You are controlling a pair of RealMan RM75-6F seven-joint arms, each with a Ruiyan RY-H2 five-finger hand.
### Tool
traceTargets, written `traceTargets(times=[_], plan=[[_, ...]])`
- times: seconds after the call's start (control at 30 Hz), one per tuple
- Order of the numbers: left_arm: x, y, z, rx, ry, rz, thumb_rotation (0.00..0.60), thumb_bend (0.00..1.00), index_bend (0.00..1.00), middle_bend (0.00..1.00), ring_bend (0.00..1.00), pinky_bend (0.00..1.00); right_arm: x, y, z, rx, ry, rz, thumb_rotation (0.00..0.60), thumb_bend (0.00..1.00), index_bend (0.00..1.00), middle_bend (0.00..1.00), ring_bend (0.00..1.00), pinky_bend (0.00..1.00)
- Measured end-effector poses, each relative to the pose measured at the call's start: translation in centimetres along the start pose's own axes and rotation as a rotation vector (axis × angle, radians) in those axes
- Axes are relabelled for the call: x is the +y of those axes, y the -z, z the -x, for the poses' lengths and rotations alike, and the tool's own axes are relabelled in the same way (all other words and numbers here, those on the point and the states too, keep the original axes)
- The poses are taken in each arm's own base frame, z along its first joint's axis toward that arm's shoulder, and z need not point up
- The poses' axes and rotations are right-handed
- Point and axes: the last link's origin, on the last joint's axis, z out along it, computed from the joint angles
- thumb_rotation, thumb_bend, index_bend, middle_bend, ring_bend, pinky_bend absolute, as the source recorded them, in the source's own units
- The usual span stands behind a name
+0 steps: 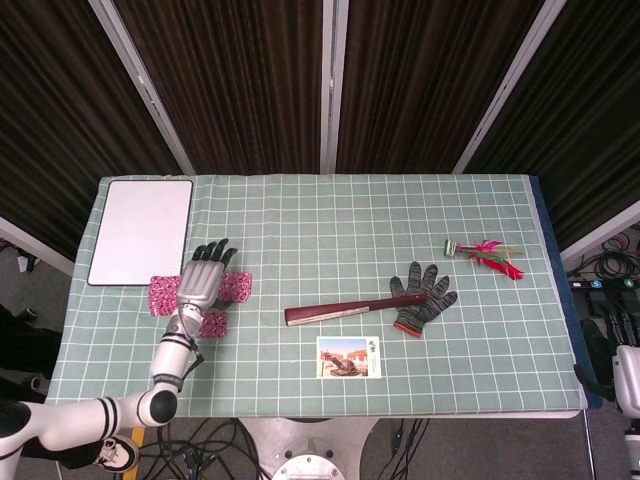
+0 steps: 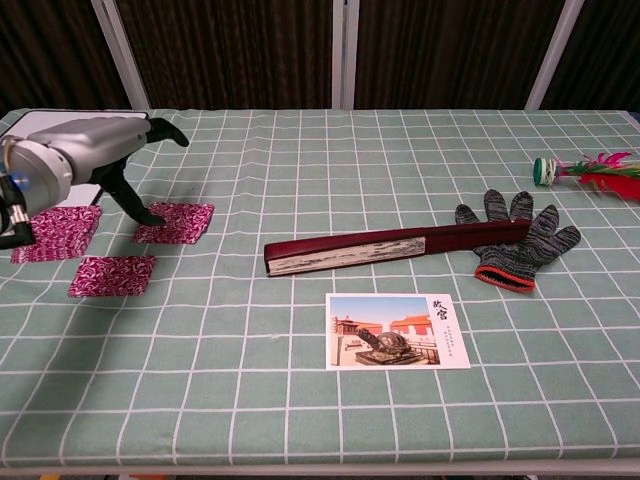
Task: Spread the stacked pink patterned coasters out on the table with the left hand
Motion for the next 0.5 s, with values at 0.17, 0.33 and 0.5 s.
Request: traceTargets(times=[0.17, 0.33, 0.5], plan=[[-1.6, 1.3, -1.1, 0.024, -0.003, -0.027, 0.600, 0.14, 0.12, 0.01, 0.00, 0.08, -0.4, 0.1, 0.0, -0.002, 0.009, -0.010, 0.600, 0.14, 0.00, 0.00, 0.00, 0.00], [-4.7, 3.5, -2.0, 0.042, -0.024, -0.092, 0.600, 0.13, 0.12, 0.02, 0.00, 0.08, -0.9, 0.1, 0.3, -0.006, 0.015, -0.025, 0.600, 0.14, 0.00, 0.00, 0.00, 0.00], [-8.7, 6.9, -1.8, 0.006, -0.048, -0.161, 0.600, 0.06, 0.12, 0.02, 0.00, 0.08, -1.4, 0.2, 0.5, -0.011, 0.013, -0.037, 0.600, 0.14, 0.00, 0.00, 0.00, 0.00]])
